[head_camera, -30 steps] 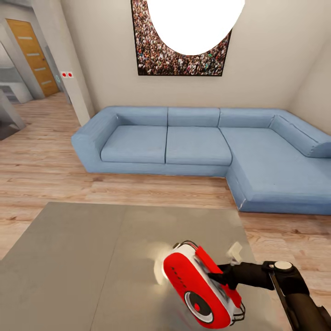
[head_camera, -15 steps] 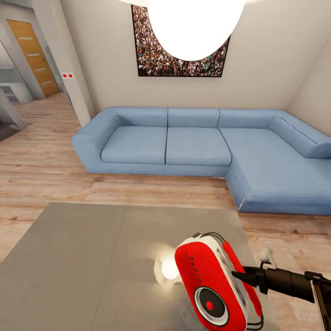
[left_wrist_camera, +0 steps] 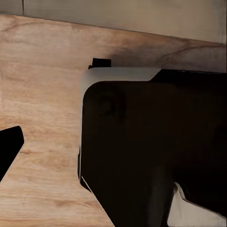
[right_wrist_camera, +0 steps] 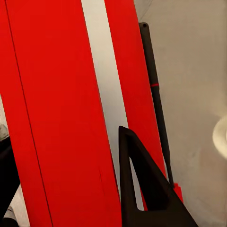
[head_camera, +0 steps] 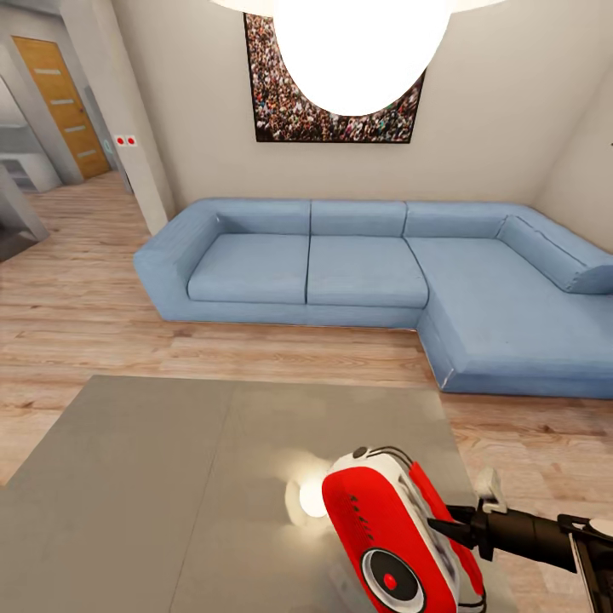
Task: Turn on the radio receiver that's on the table in the living room.
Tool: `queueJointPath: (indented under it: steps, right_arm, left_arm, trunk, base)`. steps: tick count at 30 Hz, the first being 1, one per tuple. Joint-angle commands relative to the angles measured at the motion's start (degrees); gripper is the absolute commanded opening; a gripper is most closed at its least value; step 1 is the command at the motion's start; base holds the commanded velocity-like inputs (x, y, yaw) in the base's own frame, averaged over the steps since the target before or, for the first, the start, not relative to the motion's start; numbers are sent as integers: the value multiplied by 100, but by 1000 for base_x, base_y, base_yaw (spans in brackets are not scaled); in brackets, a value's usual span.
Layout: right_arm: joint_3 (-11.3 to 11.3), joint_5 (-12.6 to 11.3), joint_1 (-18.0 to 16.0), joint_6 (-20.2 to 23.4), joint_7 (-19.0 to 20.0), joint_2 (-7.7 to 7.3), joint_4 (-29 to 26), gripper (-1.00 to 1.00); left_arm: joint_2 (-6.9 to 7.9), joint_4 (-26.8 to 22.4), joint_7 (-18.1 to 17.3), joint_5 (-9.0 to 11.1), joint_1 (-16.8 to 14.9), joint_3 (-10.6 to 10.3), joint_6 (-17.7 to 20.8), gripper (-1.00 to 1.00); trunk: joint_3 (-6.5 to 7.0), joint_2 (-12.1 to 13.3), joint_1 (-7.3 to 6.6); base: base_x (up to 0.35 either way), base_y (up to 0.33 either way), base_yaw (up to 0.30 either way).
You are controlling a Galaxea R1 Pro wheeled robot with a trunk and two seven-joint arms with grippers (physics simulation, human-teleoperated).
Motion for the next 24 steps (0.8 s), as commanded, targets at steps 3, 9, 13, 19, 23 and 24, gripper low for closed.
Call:
queueJointPath:
  steps: [3,9,13,19,23,24]
  right_arm:
    - [0,-3,0,-41,-6,1,66,-100]
    - [8,-1,0,-83,-7,9,93,-100]
    - [9,13,-1,-91,-10,4,87,-100]
    - [6,20,-2,-40,4,-21,30,-100]
    - [9,20,-1,-26,-2,-33,11,-100]
    - [9,18,-1,-25,-15,-34,8,-100]
  left_arm:
    - [-24,-441,-113,0,-1,-21,228,100]
    - [-130,-1149,-143,2,-1,-337,292,100]
    - [-192,-1546,-144,8,-2,-682,307,100]
    - [-206,-2197,-181,18,-1,-1004,593,100]
    - [-206,-2544,-299,18,-2,-1018,622,100]
    - [-206,-2608,-321,18,-2,-1019,625,100]
  trunk:
    - [0,0,0]
    - [0,0,0]
    - [0,0,0]
    - [0,0,0]
    - [0,0,0]
    - [0,0,0]
  base:
    - [0,0,0]
    - [0,0,0]
    - [0,0,0]
    - [0,0,0]
    - [0,0,0]
    - [0,0,0]
